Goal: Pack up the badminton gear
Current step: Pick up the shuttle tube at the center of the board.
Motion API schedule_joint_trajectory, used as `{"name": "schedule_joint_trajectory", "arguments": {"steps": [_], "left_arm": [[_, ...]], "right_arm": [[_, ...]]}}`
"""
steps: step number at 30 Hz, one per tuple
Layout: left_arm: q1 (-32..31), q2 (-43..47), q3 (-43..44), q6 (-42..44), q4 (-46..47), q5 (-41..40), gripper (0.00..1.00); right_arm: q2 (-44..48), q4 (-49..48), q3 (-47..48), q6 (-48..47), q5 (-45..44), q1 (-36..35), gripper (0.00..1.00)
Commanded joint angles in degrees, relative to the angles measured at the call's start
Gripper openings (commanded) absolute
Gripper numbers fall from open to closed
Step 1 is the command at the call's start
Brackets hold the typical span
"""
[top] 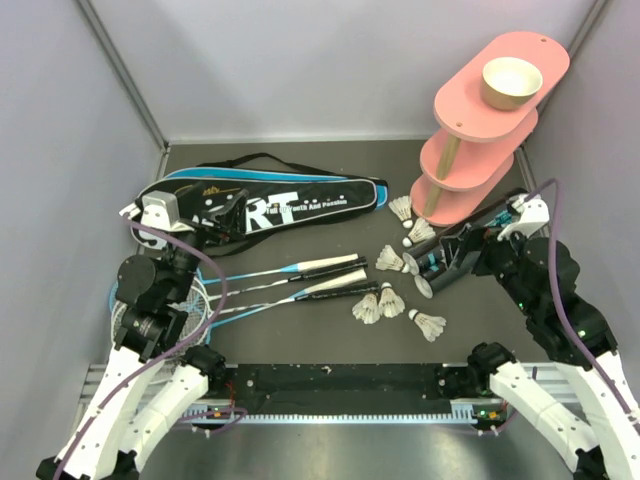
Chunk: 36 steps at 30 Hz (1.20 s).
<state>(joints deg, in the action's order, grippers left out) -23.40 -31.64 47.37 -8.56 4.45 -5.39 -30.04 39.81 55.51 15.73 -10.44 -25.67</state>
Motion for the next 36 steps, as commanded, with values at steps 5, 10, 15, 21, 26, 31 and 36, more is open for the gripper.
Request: {"name": "schedule_joint_trajectory", "arguments": {"steps": [5, 10, 15, 21, 26, 31, 36], "left_arm": [[-0.51, -0.18, -1.66, 1.88, 1.96, 1.96, 0.97], [-0.77, -1.67, -1.06, 1.44, 1.17, 1.96, 0.97], [-1.91, -1.94, -1.5, 0.82, 1.62, 2.84, 0.97], [-2.27, -2.37, -1.41, -0.49, 1.97, 4.77, 0.97], [-2.44, -2.2, -1.41, -1.37, 2.32, 7.5, 0.97], [-2.53, -3.34, -1.23, -1.55, 2.06, 7.67, 0.97], [-2.53, -4.22, -1.58, -2.52, 2.58, 9.25, 0.97]], "right_arm": [[-9.67, -0.17, -0.75, 3.96, -3.98, 0.53, 0.99], [-17.32, 0.44, -2.59, 11.48, -11.08, 0.8, 0.99], [-16.45, 0.88, -8.48, 23.64, -10.42, 15.36, 0.99], [-23.3, -1.31, -9.45, 25.23, -3.19, 32.14, 0.99], [-28.75, -8.77, -11.2, 24.88, 4.51, 37.88, 0.99], [-36.21, -16.87, -11.82, 23.83, 9.64, 39.73, 0.98], [-42.72, -21.0, -12.17, 24.87, 10.0, 39.82, 0.97]]}}
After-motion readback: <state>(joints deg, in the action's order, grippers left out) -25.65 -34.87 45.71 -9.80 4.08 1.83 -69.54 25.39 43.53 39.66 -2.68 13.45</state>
